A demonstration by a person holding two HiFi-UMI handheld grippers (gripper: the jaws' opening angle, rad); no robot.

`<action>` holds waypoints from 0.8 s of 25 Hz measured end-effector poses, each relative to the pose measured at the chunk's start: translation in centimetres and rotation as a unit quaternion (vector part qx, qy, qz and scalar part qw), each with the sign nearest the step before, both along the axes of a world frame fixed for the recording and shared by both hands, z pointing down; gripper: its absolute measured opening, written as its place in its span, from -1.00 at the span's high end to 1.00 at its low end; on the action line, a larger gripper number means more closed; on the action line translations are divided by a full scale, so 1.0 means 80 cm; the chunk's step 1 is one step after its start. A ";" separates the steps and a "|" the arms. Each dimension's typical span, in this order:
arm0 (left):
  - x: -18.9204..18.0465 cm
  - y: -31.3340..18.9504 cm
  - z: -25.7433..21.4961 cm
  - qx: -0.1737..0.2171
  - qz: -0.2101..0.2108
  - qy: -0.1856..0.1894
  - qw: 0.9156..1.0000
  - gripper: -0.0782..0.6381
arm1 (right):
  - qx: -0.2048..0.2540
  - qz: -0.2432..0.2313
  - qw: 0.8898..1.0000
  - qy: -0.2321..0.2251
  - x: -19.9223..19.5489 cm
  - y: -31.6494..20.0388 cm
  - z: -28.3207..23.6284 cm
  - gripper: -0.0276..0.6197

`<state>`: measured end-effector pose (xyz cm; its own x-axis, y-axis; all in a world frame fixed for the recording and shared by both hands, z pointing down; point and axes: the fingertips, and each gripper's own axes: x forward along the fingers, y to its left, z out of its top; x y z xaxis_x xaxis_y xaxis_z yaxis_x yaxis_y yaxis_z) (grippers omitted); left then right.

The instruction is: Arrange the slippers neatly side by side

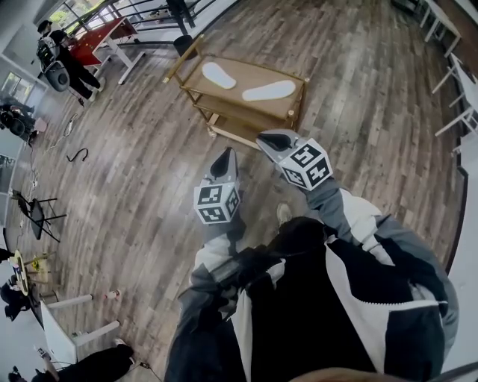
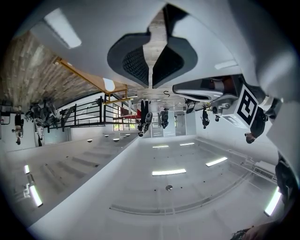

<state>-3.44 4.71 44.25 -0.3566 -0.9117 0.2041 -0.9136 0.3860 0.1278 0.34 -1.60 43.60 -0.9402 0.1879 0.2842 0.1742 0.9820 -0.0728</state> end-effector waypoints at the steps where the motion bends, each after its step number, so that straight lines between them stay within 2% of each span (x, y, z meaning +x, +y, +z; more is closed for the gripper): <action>1: -0.012 -0.012 -0.004 -0.001 -0.003 -0.001 1.000 0.78 | 0.000 -0.002 1.000 -0.002 -0.011 -0.013 -0.004 0.82; 8: -0.084 -0.092 -0.010 -0.005 -0.010 -0.009 1.000 0.78 | -0.005 -0.006 1.000 -0.008 -0.078 -0.097 -0.006 0.82; 12: -0.111 -0.131 -0.010 -0.009 -0.008 -0.010 1.000 0.78 | -0.010 0.001 1.000 -0.009 -0.106 -0.140 -0.005 0.80; 20: -0.162 -0.177 -0.002 -0.012 0.005 -0.006 1.000 0.78 | -0.018 0.017 1.000 -0.006 -0.154 -0.186 0.005 0.79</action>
